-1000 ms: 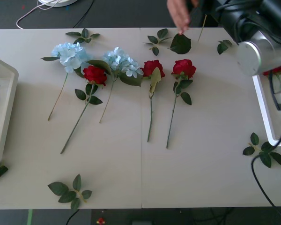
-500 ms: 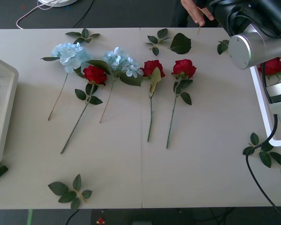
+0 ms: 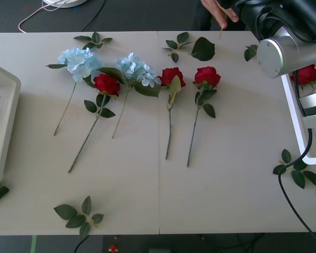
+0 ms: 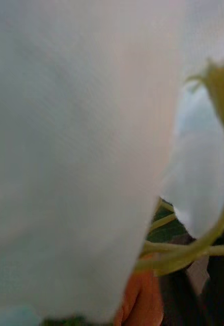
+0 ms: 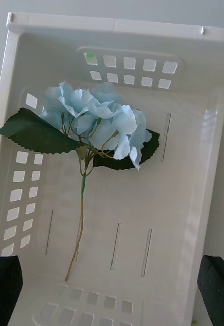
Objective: Place the red flowers into the right box and the blue flowers into the left box. If a person shows an open palm, hand one flower to the person first, then continue sorting.
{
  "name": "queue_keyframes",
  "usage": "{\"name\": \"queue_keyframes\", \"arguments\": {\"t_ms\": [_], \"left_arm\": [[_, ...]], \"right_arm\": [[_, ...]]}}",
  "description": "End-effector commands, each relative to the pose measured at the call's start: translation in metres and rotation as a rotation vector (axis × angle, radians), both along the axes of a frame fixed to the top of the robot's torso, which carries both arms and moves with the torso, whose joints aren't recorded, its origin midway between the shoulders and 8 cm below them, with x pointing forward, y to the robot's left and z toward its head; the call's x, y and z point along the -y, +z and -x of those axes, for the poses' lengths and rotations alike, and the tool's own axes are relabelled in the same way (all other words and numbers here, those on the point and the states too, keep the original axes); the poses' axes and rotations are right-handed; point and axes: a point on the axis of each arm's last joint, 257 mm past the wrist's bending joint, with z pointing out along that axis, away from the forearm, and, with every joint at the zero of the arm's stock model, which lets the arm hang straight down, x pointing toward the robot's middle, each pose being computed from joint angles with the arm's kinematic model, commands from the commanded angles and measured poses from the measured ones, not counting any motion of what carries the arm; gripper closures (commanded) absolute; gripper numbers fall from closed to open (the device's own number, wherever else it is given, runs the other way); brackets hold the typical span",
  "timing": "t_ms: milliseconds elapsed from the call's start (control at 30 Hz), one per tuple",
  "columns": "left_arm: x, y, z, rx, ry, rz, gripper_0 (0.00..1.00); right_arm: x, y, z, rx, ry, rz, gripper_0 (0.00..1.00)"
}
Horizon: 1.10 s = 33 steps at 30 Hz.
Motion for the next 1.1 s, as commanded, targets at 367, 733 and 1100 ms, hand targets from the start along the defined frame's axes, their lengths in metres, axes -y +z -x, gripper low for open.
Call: {"name": "queue_keyframes", "arguments": {"t_ms": [367, 733, 1100], "left_arm": [[-0.007, 0.041, -0.008, 0.033, -0.046, -0.091, 0.00], [-0.005, 0.019, -0.003, 0.009, -0.039, -0.056, 0.00], [0.016, 0.050, -0.012, -0.031, -0.091, -0.055, 0.00]], "right_arm": [[0.006, -0.051, 0.035, -0.212, 0.116, -0.122, 0.00], [0.058, -0.169, 0.087, -0.742, -0.011, -0.168, 0.00], [0.067, -0.264, 0.099, -1.078, -0.302, -0.311, 0.00]]}}
